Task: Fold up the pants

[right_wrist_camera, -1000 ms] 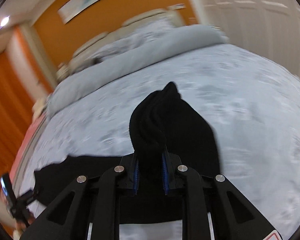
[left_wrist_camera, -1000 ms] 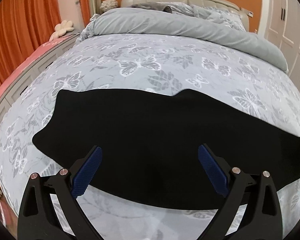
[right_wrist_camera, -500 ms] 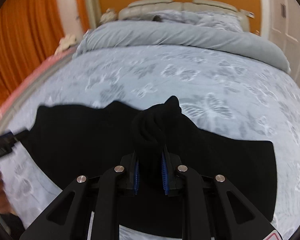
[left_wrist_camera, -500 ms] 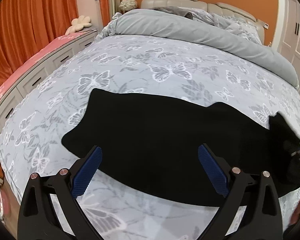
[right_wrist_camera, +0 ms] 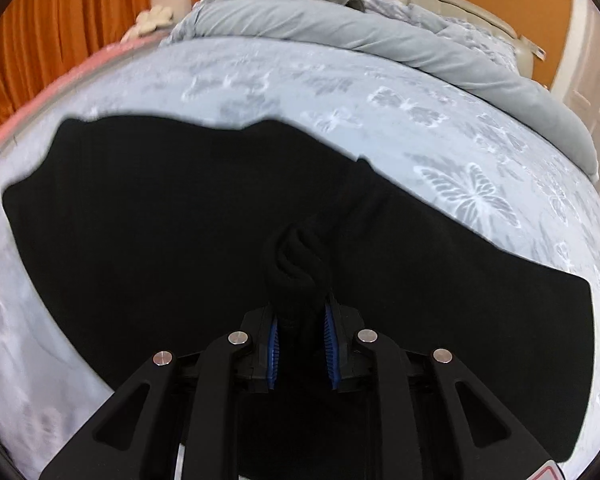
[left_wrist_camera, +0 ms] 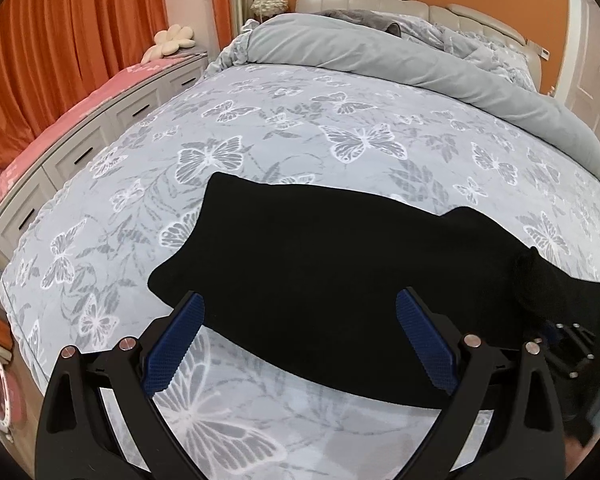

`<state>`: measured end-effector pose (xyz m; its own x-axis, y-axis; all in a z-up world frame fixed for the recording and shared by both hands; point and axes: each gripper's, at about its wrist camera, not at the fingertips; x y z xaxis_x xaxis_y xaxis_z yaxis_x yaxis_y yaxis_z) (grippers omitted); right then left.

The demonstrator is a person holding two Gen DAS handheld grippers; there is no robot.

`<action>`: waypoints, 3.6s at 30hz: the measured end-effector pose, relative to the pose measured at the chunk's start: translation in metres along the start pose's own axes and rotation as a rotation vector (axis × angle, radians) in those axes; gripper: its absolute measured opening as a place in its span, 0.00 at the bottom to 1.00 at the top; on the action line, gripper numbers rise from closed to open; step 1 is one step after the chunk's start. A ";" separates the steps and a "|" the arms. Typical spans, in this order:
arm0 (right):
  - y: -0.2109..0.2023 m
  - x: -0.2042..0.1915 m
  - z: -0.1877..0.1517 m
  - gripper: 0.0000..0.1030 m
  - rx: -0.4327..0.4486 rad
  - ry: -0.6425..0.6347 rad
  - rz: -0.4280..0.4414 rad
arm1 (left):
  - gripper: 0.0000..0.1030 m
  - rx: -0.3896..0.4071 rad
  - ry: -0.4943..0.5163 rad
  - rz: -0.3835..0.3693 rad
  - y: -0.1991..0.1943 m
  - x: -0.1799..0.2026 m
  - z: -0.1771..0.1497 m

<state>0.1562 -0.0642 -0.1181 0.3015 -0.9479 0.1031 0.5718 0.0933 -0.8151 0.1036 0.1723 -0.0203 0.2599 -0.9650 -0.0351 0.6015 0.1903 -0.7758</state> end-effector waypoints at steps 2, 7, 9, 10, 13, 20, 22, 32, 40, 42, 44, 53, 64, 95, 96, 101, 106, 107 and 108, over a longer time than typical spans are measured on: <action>-0.003 -0.006 0.000 0.26 0.011 -0.043 -0.030 | 0.92 -0.006 0.016 -0.002 0.001 0.005 -0.001; -0.008 -0.009 0.007 0.16 0.014 -0.031 -0.007 | 0.92 -0.021 0.040 -0.013 0.002 0.015 -0.005; -0.006 -0.006 0.010 0.15 0.012 0.016 0.020 | 0.92 -0.022 0.048 -0.009 0.001 0.018 -0.006; -0.010 -0.010 0.012 0.15 0.020 0.015 0.020 | 0.92 -0.025 0.050 -0.011 0.002 0.018 -0.007; -0.013 -0.023 0.018 0.16 0.024 -0.008 0.071 | 0.92 -0.035 0.052 -0.014 0.005 0.016 -0.007; -0.030 -0.017 0.017 0.34 0.038 0.014 0.145 | 0.92 -0.110 -0.036 -0.031 0.027 -0.022 0.000; -0.064 0.005 0.014 0.55 0.101 0.066 0.117 | 0.92 -0.152 -0.117 -0.061 0.036 -0.049 0.005; -0.131 0.135 -0.040 0.62 0.175 0.410 -0.067 | 0.91 -0.369 -0.612 -0.286 0.109 -0.174 -0.015; -0.121 0.171 -0.064 0.68 0.078 0.481 -0.116 | 0.22 -0.415 -0.697 -0.410 0.134 -0.149 -0.017; -0.116 0.181 -0.072 0.68 0.037 0.502 -0.099 | 0.18 -0.402 -0.735 -0.395 0.137 -0.150 -0.018; -0.108 0.193 -0.081 0.68 -0.012 0.538 -0.080 | 0.14 -0.377 -0.763 -0.400 0.131 -0.148 -0.015; -0.038 0.220 -0.117 0.25 -0.166 0.773 0.280 | 0.17 -0.367 -0.787 -0.337 0.130 -0.140 -0.008; -0.057 0.185 -0.103 0.31 -0.168 0.585 0.098 | 0.15 -0.378 -0.746 -0.381 0.138 -0.143 -0.006; -0.094 0.101 -0.036 0.59 0.044 0.307 0.091 | 0.95 0.147 -0.050 -0.394 -0.054 0.004 0.007; -0.093 0.087 -0.032 0.59 0.048 0.252 0.081 | 0.95 0.134 -0.075 -0.362 -0.047 -0.008 0.011; -0.096 -0.019 -0.019 0.70 0.143 -0.161 -0.006 | 0.95 0.013 -0.170 -0.277 -0.007 -0.046 0.018; -0.086 -0.108 -0.016 0.82 0.226 -0.530 -0.180 | 0.95 0.012 -0.225 -0.198 -0.003 -0.080 0.010; -0.078 -0.121 -0.017 0.82 0.220 -0.597 -0.210 | 0.95 0.023 -0.227 -0.183 -0.004 -0.086 0.011; -0.072 -0.132 -0.019 0.82 0.214 -0.650 -0.239 | 0.95 0.030 -0.228 -0.169 -0.005 -0.091 0.011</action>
<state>0.0609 0.0486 -0.0835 0.5041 -0.5832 0.6370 0.7955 0.0266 -0.6053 0.0855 0.2617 -0.0063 0.3153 -0.9185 0.2384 0.6717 0.0385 -0.7398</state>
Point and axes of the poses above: each gripper's, at about its wrist camera, not at the fingertips, and y roughly the way its jaws point, x to its right, z to its top, and after that the axes turned 2 degrees about -x, right-handed
